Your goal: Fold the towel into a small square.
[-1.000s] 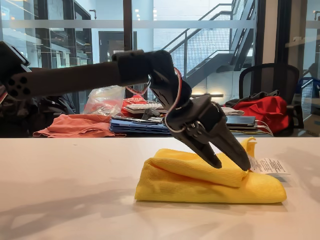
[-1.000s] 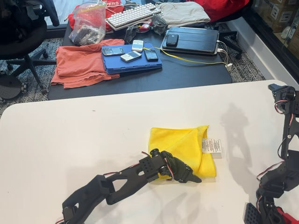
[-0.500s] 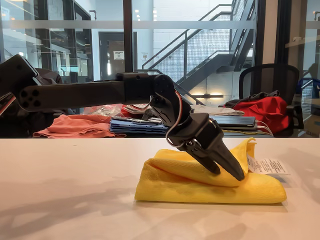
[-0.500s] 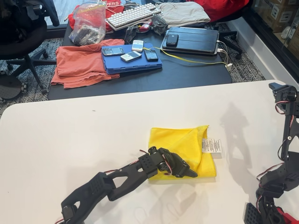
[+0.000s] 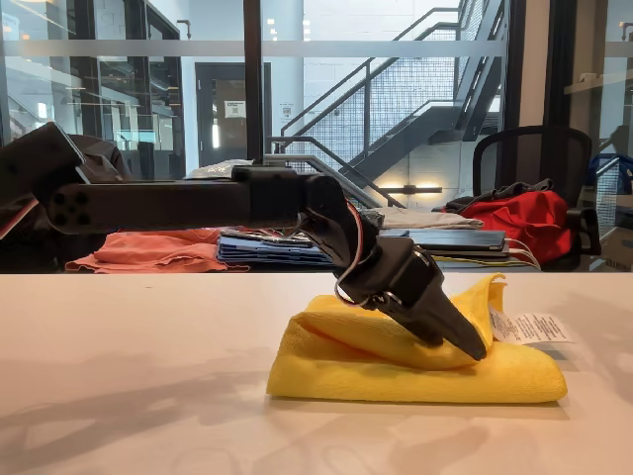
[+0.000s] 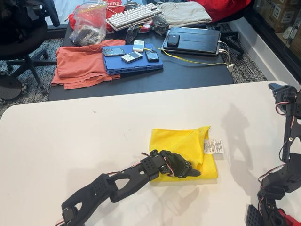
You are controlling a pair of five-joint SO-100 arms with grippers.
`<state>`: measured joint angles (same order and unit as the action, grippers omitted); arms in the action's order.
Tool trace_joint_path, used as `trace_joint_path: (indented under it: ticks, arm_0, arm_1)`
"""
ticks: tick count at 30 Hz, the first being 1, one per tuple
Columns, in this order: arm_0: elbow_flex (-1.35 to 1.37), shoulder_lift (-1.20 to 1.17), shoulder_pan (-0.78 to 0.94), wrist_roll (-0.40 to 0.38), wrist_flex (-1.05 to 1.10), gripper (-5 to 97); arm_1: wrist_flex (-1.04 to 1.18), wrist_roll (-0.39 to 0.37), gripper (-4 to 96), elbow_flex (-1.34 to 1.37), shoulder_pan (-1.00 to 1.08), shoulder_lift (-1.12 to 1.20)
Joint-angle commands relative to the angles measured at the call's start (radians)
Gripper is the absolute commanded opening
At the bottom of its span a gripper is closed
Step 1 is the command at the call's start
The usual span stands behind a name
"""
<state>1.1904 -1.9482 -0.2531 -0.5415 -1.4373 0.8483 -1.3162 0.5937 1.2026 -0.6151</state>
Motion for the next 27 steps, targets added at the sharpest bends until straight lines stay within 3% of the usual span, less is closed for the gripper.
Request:
trace_joint_path:
  ticks: [1,5,9,20,27]
  arm_0:
    - [-0.011,-0.029,0.002,0.002,-0.002,33]
    - [-0.012,-0.029,0.003,0.002,-0.002,33]
    - [-0.023,-0.029,0.005,0.002,-0.002,33]
    - [-0.011,-0.029,0.005,0.002,0.0,33]
    - [-0.008,-0.057,0.005,0.002,-0.002,33]
  arm_1:
    - [-0.009,0.0,12.6,-0.025,-0.002,-0.015]
    - [-0.011,0.009,-3.4,-0.025,0.0,-0.012]
    - [0.002,0.012,0.1,-0.025,-0.002,-0.02]
    - [-0.011,0.002,-1.9,-0.025,-0.008,-0.167]
    - [-0.012,-0.002,-1.9,-0.025,-0.126,-0.199]
